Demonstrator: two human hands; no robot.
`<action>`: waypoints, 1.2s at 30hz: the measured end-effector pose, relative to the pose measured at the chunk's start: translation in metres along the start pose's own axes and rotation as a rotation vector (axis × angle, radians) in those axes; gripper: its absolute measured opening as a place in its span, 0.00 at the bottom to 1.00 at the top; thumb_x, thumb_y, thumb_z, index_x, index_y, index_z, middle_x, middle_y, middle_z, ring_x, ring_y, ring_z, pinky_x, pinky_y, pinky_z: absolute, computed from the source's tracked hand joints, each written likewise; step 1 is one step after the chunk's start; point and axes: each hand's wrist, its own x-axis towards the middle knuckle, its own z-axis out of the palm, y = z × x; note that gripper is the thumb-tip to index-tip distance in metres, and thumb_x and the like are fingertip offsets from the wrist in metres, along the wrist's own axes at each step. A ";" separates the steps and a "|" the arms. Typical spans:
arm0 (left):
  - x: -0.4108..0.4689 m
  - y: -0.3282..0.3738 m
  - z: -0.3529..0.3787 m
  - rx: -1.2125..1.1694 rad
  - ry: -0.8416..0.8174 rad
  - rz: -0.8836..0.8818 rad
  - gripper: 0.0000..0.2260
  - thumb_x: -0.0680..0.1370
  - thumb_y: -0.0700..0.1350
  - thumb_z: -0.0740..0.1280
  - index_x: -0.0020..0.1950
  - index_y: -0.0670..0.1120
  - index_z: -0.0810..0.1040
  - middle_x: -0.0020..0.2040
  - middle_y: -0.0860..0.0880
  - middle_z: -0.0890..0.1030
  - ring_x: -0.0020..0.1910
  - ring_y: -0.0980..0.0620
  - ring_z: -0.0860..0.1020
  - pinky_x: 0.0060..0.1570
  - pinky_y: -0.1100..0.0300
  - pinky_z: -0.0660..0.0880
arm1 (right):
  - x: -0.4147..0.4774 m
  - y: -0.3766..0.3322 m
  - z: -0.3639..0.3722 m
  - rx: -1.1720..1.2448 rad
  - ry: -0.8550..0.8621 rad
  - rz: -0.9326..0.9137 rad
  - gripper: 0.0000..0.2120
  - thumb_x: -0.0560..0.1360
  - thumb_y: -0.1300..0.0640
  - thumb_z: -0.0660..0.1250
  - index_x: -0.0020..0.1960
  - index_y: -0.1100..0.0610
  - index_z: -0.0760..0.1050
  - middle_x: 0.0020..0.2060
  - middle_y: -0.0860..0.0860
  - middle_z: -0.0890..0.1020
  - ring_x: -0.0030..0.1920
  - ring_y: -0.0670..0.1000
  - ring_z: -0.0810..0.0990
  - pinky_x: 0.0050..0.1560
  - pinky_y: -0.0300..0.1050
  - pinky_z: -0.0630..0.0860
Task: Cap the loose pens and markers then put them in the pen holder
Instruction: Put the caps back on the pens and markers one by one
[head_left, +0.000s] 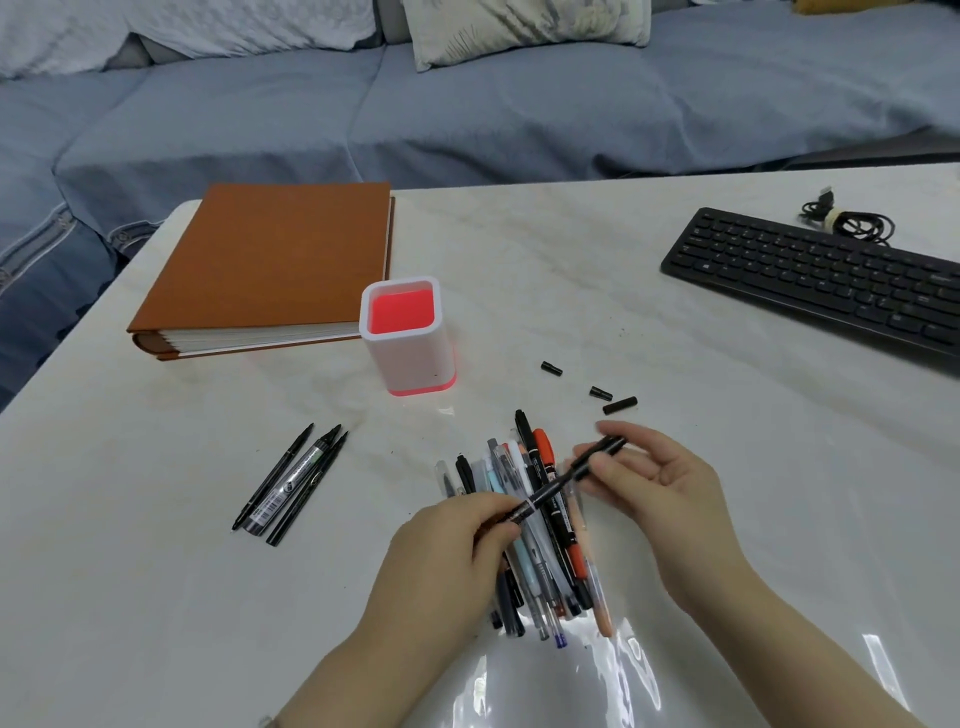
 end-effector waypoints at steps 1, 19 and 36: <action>0.001 0.000 0.000 0.041 0.026 0.013 0.09 0.77 0.45 0.62 0.51 0.57 0.79 0.37 0.59 0.80 0.40 0.59 0.78 0.40 0.70 0.70 | 0.006 0.000 -0.007 0.032 0.079 -0.005 0.11 0.71 0.71 0.64 0.46 0.57 0.77 0.31 0.51 0.85 0.35 0.47 0.84 0.39 0.36 0.81; 0.005 -0.019 0.001 -0.087 0.097 -0.080 0.15 0.74 0.42 0.67 0.38 0.64 0.72 0.37 0.57 0.80 0.38 0.57 0.79 0.37 0.73 0.72 | 0.060 -0.008 -0.075 -1.466 -0.157 -0.096 0.02 0.72 0.56 0.66 0.45 0.50 0.76 0.43 0.49 0.73 0.44 0.49 0.71 0.43 0.42 0.67; -0.003 -0.002 -0.003 -0.184 0.091 0.006 0.12 0.73 0.44 0.68 0.41 0.64 0.76 0.38 0.59 0.80 0.41 0.65 0.76 0.41 0.74 0.72 | -0.002 -0.035 -0.032 -0.671 -0.103 -0.262 0.09 0.74 0.63 0.64 0.39 0.52 0.77 0.29 0.34 0.80 0.28 0.36 0.75 0.29 0.24 0.67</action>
